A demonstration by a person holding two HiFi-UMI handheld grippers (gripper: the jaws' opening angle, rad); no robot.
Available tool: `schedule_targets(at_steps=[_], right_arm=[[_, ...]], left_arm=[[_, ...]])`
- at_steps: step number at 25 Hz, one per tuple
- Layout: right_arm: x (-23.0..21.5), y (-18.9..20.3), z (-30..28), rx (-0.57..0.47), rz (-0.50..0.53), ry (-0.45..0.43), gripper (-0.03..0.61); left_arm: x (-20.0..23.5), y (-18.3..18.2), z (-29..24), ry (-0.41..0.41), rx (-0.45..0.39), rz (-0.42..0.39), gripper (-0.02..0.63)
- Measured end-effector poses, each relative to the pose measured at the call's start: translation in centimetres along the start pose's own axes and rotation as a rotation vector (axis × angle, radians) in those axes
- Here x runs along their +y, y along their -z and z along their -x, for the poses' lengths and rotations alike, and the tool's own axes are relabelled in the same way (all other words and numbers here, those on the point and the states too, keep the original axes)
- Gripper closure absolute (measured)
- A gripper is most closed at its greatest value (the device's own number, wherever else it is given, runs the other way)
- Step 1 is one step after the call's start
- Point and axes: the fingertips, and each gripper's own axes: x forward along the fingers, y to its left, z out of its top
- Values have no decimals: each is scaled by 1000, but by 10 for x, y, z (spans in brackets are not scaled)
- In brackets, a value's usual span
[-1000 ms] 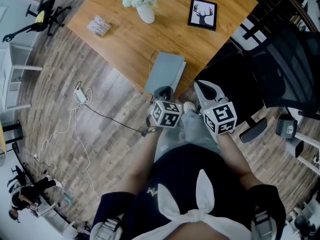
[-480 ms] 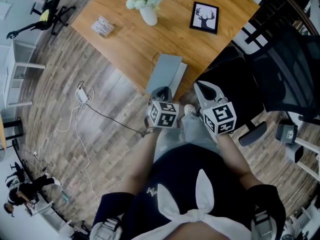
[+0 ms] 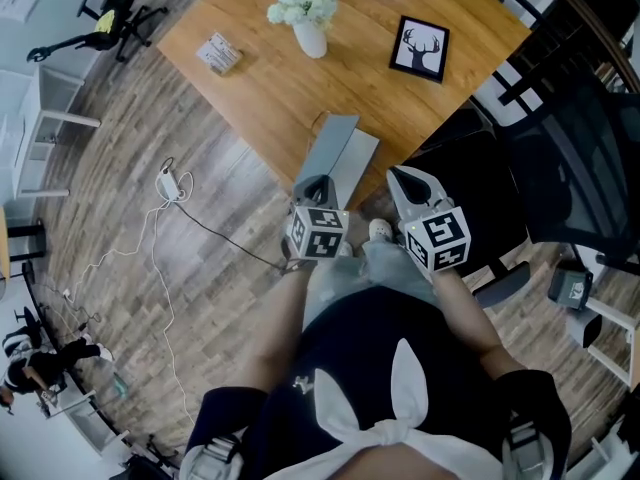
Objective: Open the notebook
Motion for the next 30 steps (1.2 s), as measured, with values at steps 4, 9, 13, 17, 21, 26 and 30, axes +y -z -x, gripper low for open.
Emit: schedule_targets(at_steps=[4,9,13,17,21,26,30], right_arm=[[-3,-3,-4,-3,23,-36,580],[-3,-3,-11,2,47,-85,580],[-2,-1,-17,14,49,-109,580],[-1,-1,-25,24,42,-110,580],[0,-6,-36,23,40,-93,580],[6,-9,-47,23,12,-48,580],[14,-11,-57,26,3,-25,580]], left_arm=[[10,-4,5,-40,-16,37,589],[21,-7,7,-88,-26,64,589],[31,-10,10,-110,-28,77,591],[43,-12,13,-114,-30,89,591],[61,-16,15,-118,-38,87,591],[79,-17,16,-87,-40,63,591],[97,-18,16,-74,-49,63,591]])
